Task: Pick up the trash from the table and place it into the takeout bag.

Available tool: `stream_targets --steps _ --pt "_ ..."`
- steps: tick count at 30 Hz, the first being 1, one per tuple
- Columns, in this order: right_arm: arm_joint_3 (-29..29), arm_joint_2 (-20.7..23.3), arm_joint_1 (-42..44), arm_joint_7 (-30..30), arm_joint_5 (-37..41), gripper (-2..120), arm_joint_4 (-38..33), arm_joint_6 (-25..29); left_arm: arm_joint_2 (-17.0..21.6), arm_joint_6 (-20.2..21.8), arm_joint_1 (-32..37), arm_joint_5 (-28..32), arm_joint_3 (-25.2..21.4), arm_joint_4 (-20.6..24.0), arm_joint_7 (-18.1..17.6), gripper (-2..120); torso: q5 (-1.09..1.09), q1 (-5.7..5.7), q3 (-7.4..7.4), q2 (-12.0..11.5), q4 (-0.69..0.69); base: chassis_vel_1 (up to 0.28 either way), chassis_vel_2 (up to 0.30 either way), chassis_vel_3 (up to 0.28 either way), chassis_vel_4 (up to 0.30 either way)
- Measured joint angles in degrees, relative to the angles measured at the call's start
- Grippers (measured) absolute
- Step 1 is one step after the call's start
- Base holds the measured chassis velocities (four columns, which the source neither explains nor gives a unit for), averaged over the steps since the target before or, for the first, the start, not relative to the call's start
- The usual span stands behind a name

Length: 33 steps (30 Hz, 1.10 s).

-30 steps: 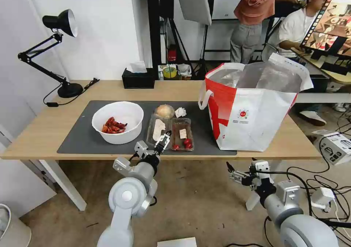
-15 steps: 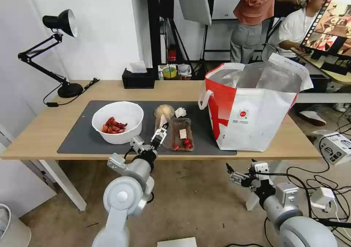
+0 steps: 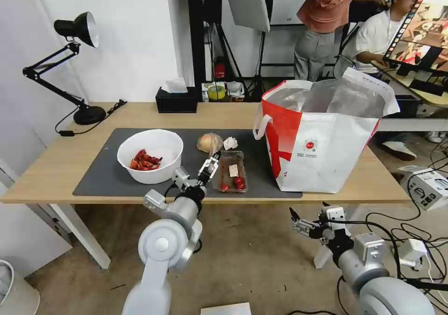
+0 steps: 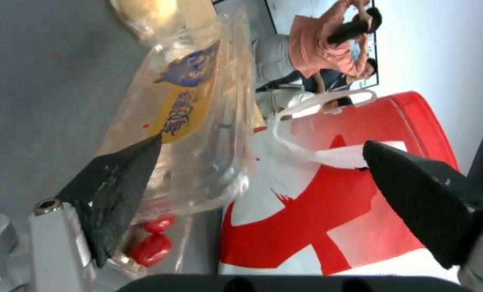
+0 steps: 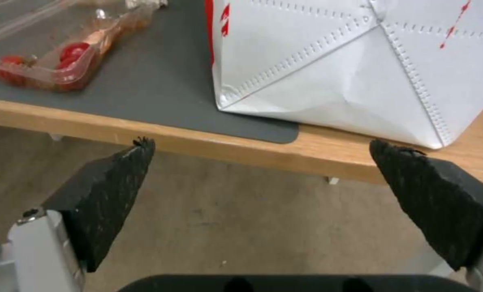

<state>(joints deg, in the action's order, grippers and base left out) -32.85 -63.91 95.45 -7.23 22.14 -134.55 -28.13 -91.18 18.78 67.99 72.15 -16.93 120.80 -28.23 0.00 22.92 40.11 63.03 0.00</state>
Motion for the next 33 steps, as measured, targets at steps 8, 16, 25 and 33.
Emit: stream_targets --steps 8,16,25,33 --pt "-0.54 0.07 0.61 0.02 0.18 100 -0.50 -0.01 0.73 0.27 -1.97 0.80 0.66 -0.81 -0.04 100 0.00 0.00 0.00 -0.01 0.00 0.000 0.000 0.000 0.000" --pt "-0.65 0.03 0.85 0.02 0.18 100 -0.83 -0.02 2.32 1.39 -2.54 0.85 1.38 -1.02 -0.06 100 0.00 0.00 0.00 -0.01 0.00 0.000 0.000 0.000 0.000" --pt "-0.68 0.23 0.99 0.02 0.21 100 -0.93 -0.02 6.82 3.34 -4.66 -1.15 0.91 -1.29 2.37 100 -0.01 0.00 0.00 -0.01 0.00 0.000 0.000 0.000 0.000" --pt "-0.68 0.99 0.37 -2.18 5.57 100 -2.23 3.07 18.91 3.72 -8.48 -20.91 3.64 -4.07 15.09 91 -0.01 0.00 0.00 -0.01 0.00 0.000 0.000 0.000 0.000"
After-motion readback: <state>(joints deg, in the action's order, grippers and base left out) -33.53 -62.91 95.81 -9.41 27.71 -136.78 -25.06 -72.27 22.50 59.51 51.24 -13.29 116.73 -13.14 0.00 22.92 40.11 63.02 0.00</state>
